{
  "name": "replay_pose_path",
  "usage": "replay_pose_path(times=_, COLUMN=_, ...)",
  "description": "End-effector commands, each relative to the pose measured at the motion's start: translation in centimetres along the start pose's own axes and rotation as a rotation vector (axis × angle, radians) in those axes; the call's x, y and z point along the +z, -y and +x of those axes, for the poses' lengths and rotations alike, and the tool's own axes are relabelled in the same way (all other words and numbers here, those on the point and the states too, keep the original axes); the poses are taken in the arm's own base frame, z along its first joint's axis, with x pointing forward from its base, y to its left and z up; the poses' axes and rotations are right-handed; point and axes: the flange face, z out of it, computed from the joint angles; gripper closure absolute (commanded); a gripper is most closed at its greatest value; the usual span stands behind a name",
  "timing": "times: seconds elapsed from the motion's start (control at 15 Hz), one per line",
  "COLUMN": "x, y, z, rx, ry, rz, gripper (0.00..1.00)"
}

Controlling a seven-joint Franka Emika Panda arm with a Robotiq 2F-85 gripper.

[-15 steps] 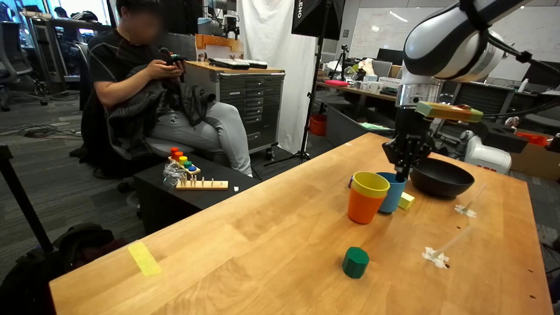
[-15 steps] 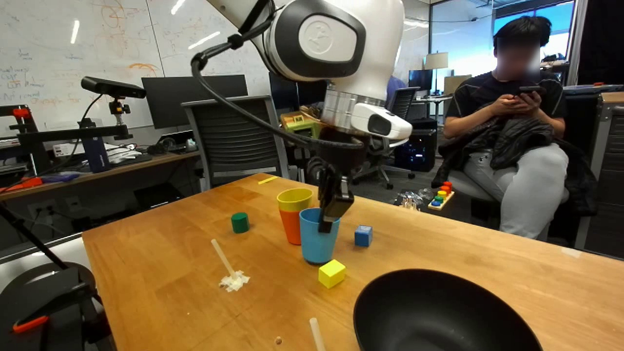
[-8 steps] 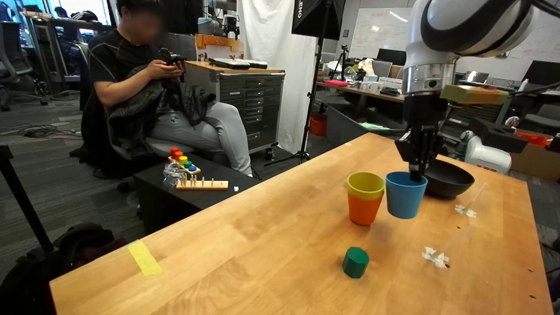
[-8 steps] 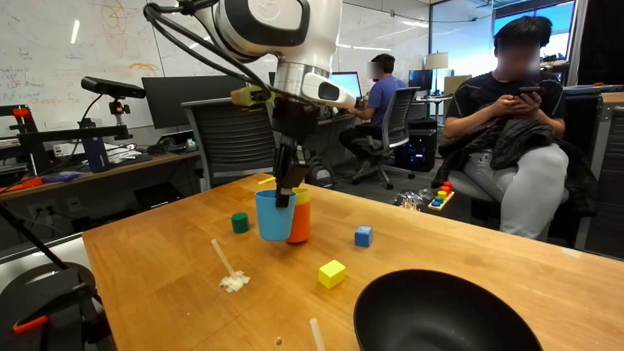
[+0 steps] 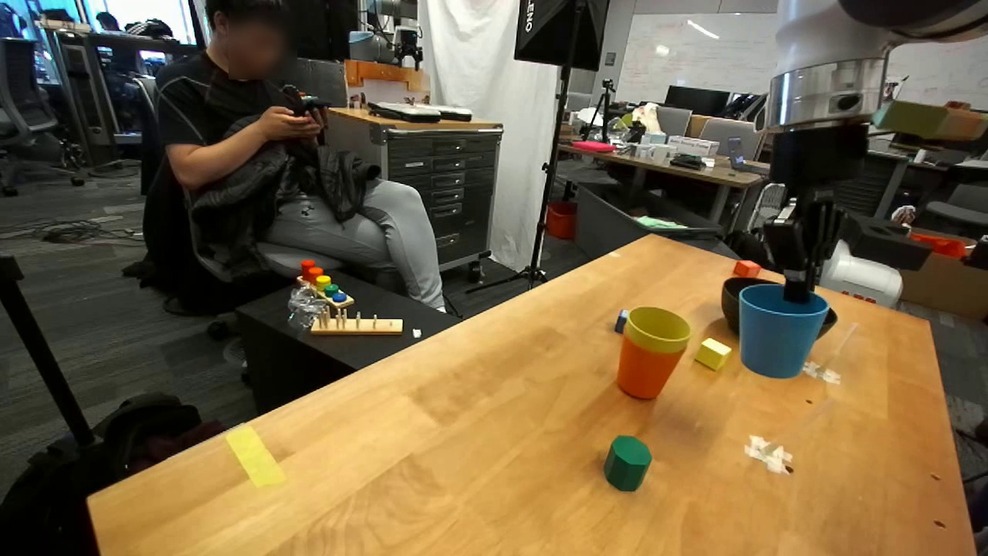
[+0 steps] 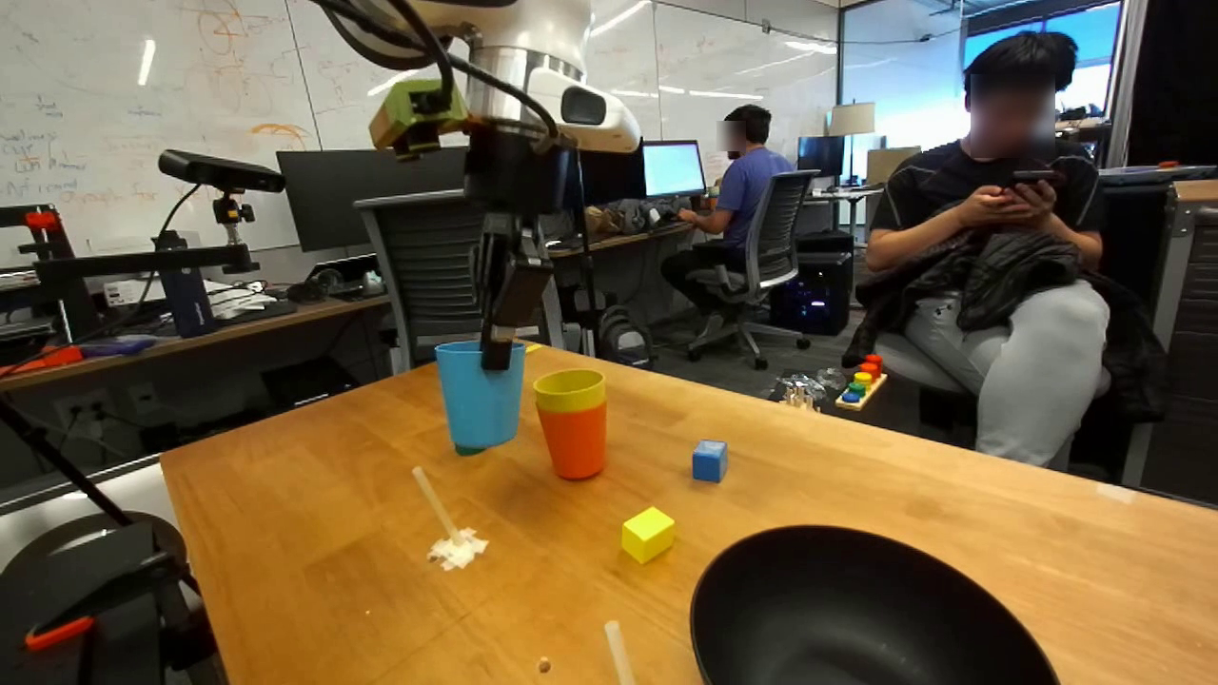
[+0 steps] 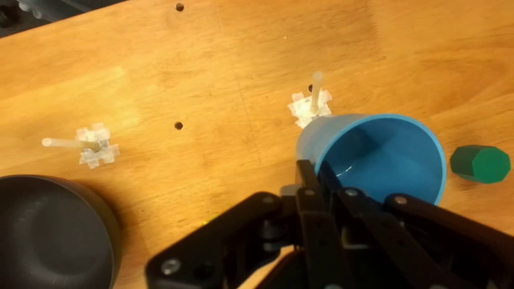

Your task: Stack the cups

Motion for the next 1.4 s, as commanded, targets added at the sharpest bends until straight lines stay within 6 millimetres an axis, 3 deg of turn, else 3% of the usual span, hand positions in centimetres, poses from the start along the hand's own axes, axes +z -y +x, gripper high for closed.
replay_pose_path(times=0.0, x=-2.6, y=0.5, z=-2.0, rx=-0.033, ry=-0.057, rz=0.019, gripper=0.99)
replay_pose_path(times=0.27, x=-5.7, y=0.5, z=-2.0, rx=0.008, ry=-0.181, rz=0.085, gripper=0.99)
replay_pose_path(times=0.53, x=-6.6, y=0.9, z=-0.5, rx=0.036, ry=-0.267, rz=0.134, gripper=0.99)
replay_pose_path(times=1.33, x=-1.8, y=1.9, z=3.9, rx=0.05, ry=-0.361, rz=0.174, gripper=0.99)
